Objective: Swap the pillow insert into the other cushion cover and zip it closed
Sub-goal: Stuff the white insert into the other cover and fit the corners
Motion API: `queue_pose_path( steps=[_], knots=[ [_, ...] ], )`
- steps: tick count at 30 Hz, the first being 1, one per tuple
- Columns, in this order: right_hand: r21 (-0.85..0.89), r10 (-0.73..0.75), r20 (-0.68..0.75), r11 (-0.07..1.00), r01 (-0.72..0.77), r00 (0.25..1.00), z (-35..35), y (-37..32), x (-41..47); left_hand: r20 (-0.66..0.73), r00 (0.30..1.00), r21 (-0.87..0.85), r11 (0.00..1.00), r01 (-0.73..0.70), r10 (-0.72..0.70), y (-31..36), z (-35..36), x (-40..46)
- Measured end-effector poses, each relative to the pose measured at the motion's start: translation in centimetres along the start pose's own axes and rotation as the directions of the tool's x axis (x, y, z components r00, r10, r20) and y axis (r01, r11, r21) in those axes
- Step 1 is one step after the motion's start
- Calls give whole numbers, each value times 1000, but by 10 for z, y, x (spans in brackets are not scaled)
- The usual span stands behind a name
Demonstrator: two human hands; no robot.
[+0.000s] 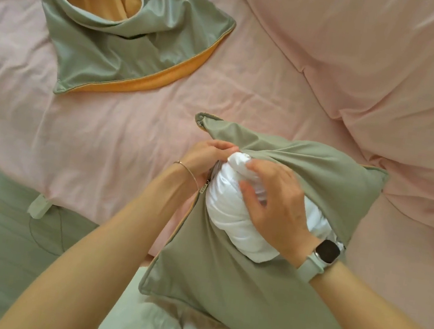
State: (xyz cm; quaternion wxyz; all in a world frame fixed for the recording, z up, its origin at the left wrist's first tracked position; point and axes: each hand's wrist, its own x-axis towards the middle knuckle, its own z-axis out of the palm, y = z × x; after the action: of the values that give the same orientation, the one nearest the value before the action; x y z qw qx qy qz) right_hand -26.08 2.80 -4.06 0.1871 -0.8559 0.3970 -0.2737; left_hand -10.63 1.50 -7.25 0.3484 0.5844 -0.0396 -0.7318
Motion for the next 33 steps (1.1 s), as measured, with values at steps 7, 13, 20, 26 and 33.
queue_pose_path(
  steps=[7,13,20,26,33],
  knots=[
    [-278,-28,238,956,96,971,42,26,23,-91,993,-8,997,77,-78,24,-11,45],
    [-465,4,410,861,205,912,66,36,22,-118,992,94,995,-21,32,18,-26,74],
    [-484,68,501,849,213,863,65,53,38,262,943,463,830,-311,207,25,-34,78],
    [-411,69,533,892,186,843,67,60,48,219,718,771,333,-542,661,22,-26,96],
    [-407,84,692,866,291,717,82,62,71,171,658,890,171,-422,734,36,-31,101]
  ],
)
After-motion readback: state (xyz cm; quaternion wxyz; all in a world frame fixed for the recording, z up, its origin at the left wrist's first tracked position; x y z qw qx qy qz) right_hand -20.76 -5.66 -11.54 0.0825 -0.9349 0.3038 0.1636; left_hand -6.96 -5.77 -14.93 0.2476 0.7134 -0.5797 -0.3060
